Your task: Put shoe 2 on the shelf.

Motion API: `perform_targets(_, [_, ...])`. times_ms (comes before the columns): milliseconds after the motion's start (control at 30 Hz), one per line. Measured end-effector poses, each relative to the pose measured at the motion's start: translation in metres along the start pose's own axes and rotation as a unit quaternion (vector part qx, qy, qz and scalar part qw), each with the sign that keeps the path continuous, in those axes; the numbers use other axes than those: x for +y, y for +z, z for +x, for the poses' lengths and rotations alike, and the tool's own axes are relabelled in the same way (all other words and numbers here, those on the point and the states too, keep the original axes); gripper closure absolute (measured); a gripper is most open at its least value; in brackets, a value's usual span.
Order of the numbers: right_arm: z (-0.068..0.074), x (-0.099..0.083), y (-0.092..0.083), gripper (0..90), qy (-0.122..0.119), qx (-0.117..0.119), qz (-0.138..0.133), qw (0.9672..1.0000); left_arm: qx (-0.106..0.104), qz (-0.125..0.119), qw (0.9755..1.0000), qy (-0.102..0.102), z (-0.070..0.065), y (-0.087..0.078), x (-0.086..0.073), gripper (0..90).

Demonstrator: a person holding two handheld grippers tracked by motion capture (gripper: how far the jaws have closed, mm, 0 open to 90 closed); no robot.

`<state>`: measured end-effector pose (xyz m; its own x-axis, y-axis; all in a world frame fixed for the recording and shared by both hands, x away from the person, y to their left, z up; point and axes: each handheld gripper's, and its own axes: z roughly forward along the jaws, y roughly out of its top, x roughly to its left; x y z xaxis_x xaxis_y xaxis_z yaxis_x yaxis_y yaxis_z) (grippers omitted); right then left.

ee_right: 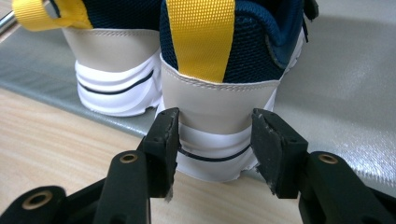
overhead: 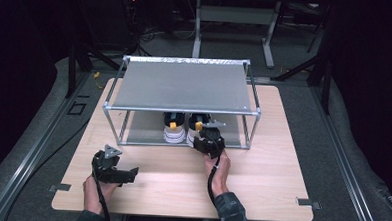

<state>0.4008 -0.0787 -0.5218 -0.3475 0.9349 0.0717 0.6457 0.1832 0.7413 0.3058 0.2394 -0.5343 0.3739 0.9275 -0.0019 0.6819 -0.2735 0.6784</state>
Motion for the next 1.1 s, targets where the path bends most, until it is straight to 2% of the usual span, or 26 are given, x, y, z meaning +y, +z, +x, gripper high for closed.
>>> perform_targets(300, [-0.001, 0.004, 0.008, 51.5, -0.01, -0.003, 0.003, 0.9999, -0.001, -0.001, 1.0, 0.001, 0.0, 0.0, 0.001, 0.0])
perform_targets(367, [-0.001, 0.005, 0.01, 50.8, -0.011, 0.005, 0.005, 0.9999, 0.0, -0.001, 1.0, 0.002, -0.001, 0.0, 0.001, 0.0])
perform_targets(400, [0.0, 0.005, 0.01, 50.3, -0.011, -0.011, 0.008, 0.9999, 0.0, -0.001, 1.0, 0.002, -0.001, 0.0, 0.001, 0.0])
perform_targets(433, [-0.001, 0.005, 0.01, 50.1, -0.013, -0.007, 0.009, 0.9999, -0.001, -0.001, 1.0, 0.002, -0.001, 0.0, 0.001, 0.0])
perform_targets(467, [-0.002, 0.004, 0.01, 46.4, -0.01, 0.008, 0.01, 0.9999, -0.001, -0.002, 1.0, 0.002, -0.002, 0.0, 0.001, 0.0])
perform_targets(500, [-0.002, 0.004, 0.008, 43.4, -0.011, 0.004, 0.011, 0.9999, -0.001, -0.001, 1.0, 0.003, -0.001, -0.001, 0.001, 0.0])
perform_targets(533, [-0.003, 0.003, 0.003, 37.3, -0.014, 0.016, 0.008, 0.9997, -0.001, -0.001, 1.0, 0.003, -0.001, -0.002, 0.0, 0.0])
perform_targets(567, [-0.003, 0.003, 0.003, 37.3, -0.014, 0.016, 0.008, 0.9997, 0.0, -0.001, 1.0, 0.003, 0.0, -0.002, 0.0, 0.0])
perform_targets(667, [-0.007, 0.0, -0.012, 28.9, -0.03, 0.016, 0.0, 0.9994, 0.0, -0.002, 1.0, 0.001, 0.002, -0.002, -0.002, 0.0])
perform_targets(767, [-0.015, -0.009, -0.031, 19.9, -0.044, 0.033, -0.005, 0.9985, 0.001, -0.001, 1.0, -0.001, 0.003, -0.002, -0.004, 0.0])
perform_targets(800, [-0.019, -0.013, -0.039, 16.0, -0.052, 0.029, -0.003, 0.9982, 0.001, -0.001, 1.0, -0.001, 0.004, -0.002, -0.004, 0.0])
perform_targets(833, [-0.023, -0.017, -0.045, 14.8, -0.055, 0.036, -0.002, 0.9978, 0.001, -0.001, 1.0, -0.002, 0.004, -0.002, -0.005, 0.0])
perform_targets(867, [-0.03, -0.022, -0.052, 13.7, -0.057, 0.061, -0.006, 0.9964, 0.0, -0.001, 1.0, -0.002, 0.004, -0.002, -0.005, 0.0])
perform_targets(900, [-0.035, -0.027, -0.058, 12.0, -0.056, 0.057, -0.004, 0.9968, 0.0, 0.0, 1.0, -0.001, 0.005, -0.001, -0.005, 0.0])
perform_targets(933, [-0.042, -0.033, -0.064, 9.9, -0.052, 0.082, -0.003, 0.9952, -0.001, 0.002, 1.0, -0.001, 0.005, -0.001, -0.005, 0.0])
perform_targets(967, [-0.049, -0.04, -0.072, 5.7, -0.053, 0.076, 0.004, 0.9957, 0.0, 0.0, 1.0, -0.002, 0.005, 0.0, -0.006, 0.0])
perform_targets(1000, [-0.054, -0.045, -0.078, 2.9, -0.053, 0.049, 0.016, 0.9972, 0.0, 0.002, 1.0, -0.002, 0.005, 0.0, -0.006, 0.0])
perform_targets(1033, [-0.062, -0.052, -0.083, 1.7, -0.048, 0.077, 0.015, 0.9957, -0.001, 0.003, 1.0, -0.003, 0.006, 0.001, -0.007, 0.0])
perform_targets(1100, [-0.072, -0.063, -0.092, 0.0, -0.044, 0.069, 0.02, 0.9964, -0.001, 0.005, 1.0, -0.004, 0.007, 0.003, -0.008, 0.0])
